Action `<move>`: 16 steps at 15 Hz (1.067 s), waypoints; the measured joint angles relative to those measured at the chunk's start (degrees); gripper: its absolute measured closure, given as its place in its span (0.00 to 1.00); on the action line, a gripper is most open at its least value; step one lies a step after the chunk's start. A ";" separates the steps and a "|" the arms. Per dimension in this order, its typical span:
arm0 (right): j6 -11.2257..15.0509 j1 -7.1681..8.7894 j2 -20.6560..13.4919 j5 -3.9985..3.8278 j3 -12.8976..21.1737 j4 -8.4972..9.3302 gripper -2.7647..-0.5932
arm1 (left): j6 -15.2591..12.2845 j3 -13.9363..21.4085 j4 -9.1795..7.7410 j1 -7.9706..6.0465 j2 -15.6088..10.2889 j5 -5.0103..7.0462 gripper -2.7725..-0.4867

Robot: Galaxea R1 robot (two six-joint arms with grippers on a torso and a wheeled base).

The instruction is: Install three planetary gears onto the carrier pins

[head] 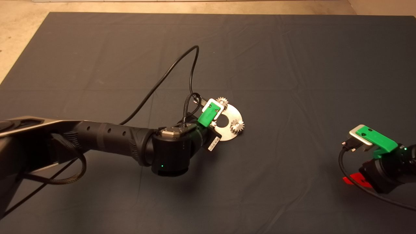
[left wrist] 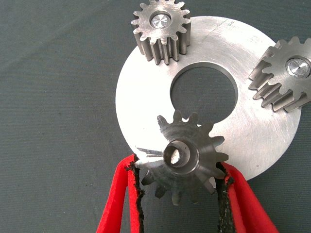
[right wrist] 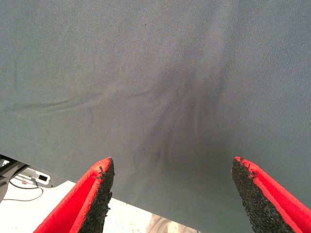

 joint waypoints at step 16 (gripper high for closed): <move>-0.63 0.00 -0.02 0.00 0.00 0.01 0.45 | 2.58 0.05 -0.91 0.28 -0.10 0.01 0.93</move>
